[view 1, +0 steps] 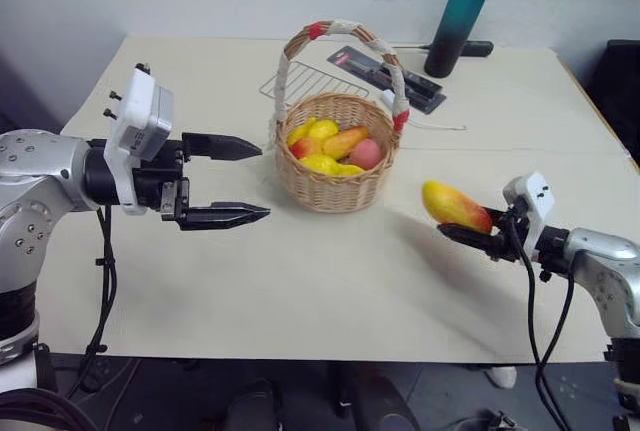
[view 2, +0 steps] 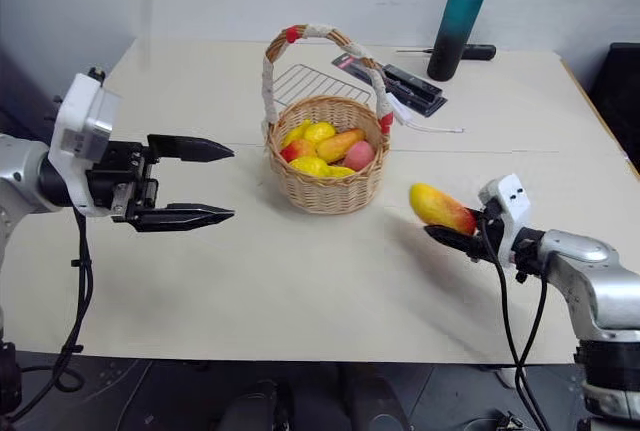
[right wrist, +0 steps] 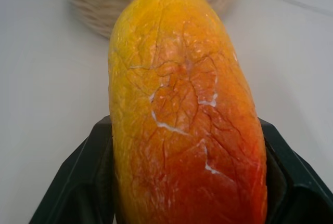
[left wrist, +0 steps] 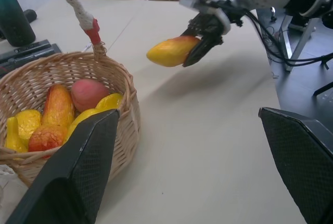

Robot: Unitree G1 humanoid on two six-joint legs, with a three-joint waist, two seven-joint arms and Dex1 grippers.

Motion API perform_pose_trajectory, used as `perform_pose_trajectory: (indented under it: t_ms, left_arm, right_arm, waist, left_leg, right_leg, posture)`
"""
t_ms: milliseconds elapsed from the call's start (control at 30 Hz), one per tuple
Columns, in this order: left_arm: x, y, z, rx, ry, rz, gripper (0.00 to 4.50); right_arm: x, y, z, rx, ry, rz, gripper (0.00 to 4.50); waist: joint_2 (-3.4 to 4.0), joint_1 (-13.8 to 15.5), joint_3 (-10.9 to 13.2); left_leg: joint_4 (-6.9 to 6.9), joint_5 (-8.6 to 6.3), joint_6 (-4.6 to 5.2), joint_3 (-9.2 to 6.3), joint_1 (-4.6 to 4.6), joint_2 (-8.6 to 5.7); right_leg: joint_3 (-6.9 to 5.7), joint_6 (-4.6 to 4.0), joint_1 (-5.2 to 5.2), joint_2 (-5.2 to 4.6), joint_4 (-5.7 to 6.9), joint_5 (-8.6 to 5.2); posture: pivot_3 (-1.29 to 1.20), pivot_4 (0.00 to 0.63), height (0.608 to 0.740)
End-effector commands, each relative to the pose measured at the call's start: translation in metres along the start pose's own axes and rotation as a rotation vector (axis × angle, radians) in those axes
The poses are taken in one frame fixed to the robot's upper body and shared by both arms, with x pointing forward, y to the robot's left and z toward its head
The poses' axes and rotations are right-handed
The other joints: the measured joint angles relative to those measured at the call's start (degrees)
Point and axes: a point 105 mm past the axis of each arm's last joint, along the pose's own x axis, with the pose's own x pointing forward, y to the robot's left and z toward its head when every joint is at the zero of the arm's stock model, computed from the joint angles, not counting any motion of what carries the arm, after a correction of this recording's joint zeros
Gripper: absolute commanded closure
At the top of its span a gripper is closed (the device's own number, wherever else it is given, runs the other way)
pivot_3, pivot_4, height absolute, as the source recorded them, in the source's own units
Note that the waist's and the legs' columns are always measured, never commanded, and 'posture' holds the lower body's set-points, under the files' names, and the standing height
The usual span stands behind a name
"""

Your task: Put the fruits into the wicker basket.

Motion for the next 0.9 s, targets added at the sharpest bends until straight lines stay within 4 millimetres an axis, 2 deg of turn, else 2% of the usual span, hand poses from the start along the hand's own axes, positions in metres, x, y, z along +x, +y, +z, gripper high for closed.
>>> perform_pose_trajectory:
  t_ms: [33,133,200,400,500,533,567,700,767,900]
  left_arm:
    - [-0.004,-0.005,0.007,0.046,0.004,0.018,0.00]
    - [-0.002,-0.004,0.002,0.059,0.025,0.035,0.00]
    - [-0.001,-0.006,0.003,0.058,0.015,0.031,0.00]
    - [-0.002,-0.007,0.007,0.066,0.003,0.046,0.00]
    - [-0.002,-0.006,0.008,0.076,0.003,0.056,0.00]
    - [-0.002,-0.005,0.008,0.083,0.003,0.063,0.00]
    - [-0.002,-0.004,0.008,0.089,0.004,0.069,0.00]
    - [-0.001,-0.003,0.011,0.085,-0.020,0.082,0.00]
    - [-0.001,-0.004,0.011,0.083,-0.024,0.079,0.00]
    - [0.001,0.005,0.003,0.105,0.007,0.108,0.00]
  right_arm:
    - [0.022,0.042,0.045,-0.020,-0.128,0.108,1.89]
    - [0.050,0.055,0.076,-0.017,-0.217,0.104,1.89]
    - [0.071,0.049,0.087,0.006,-0.222,0.028,1.89]
    - [0.116,0.033,0.099,-0.073,-0.200,-0.136,1.89]
    - [0.136,0.029,0.099,-0.114,-0.194,-0.169,1.89]
    - [0.141,0.026,0.100,-0.112,-0.199,-0.188,1.89]
    - [0.143,0.023,0.101,-0.115,-0.201,-0.203,1.89]
    - [0.143,0.022,0.103,-0.114,-0.215,-0.212,0.60]
    - [0.134,0.022,0.105,-0.137,-0.228,-0.216,0.02]
    - [0.110,0.043,0.106,-0.162,-0.249,-0.104,0.02]
  waist:
    - [-0.04,-0.36,0.01]
    - [-0.05,-0.73,0.01]
    - [-0.04,-0.81,0.01]
    - [-0.07,-0.75,-0.02]
    - [-0.07,-0.74,-0.07]
    - [-0.07,-0.81,-0.07]
    - [-0.07,-0.86,-0.07]
    - [-0.07,-0.84,-0.07]
    - [-0.07,-0.87,-0.07]
    - [-0.07,-0.46,-0.07]
  left_leg:
    - [0.00,-0.02,0.05,-0.01,0.00,0.00]
    - [0.00,0.03,0.09,-0.06,0.01,-0.02]
    - [-0.01,0.08,0.11,-0.07,-0.01,-0.03]
    - [-0.04,0.09,0.06,-0.12,-0.40,-0.04]
    - [0.03,0.14,-0.04,-0.07,-1.15,-0.05]
    - [0.03,0.13,-0.06,-0.07,-1.15,-0.01]
    - [0.00,0.11,-0.09,-0.05,-1.18,0.01]
    - [0.10,0.13,-0.15,0.05,-1.82,0.03]
    - [0.18,0.15,-0.17,0.05,-1.91,0.04]
    - [0.19,0.17,-0.18,0.00,-1.91,0.02]
  right_leg:
    - [0.00,0.00,0.00,0.00,0.00,0.00]
    - [-0.01,-0.09,0.00,0.01,-0.01,0.05]
    - [-0.02,-0.17,-0.03,0.00,-0.02,0.08]
    - [-0.09,-0.24,-0.44,-0.03,-0.02,0.05]
    - [-0.09,-0.20,-1.20,-0.06,0.07,0.07]
    - [-0.12,-0.20,-1.22,-0.05,0.08,0.06]
    - [-0.13,-0.21,-1.28,-0.05,0.06,0.05]
    - [-0.11,-0.21,-2.00,-0.07,0.30,0.05]
    - [-0.11,-0.22,-2.08,-0.07,0.35,0.05]
    - [-0.13,-0.22,-2.06,-0.06,0.38,0.05]
  posture:
    - [0.00,0.150,0.740]
    - [0.00,0.150,0.740]
    - [0.00,0.150,0.740]
    - [0.00,0.150,0.740]
    - [0.00,0.150,0.740]
    - [0.00,0.150,0.740]
    - [0.00,0.150,0.740]
    - [0.00,0.150,0.740]
    - [0.00,0.150,0.740]
    - [0.00,0.150,0.740]
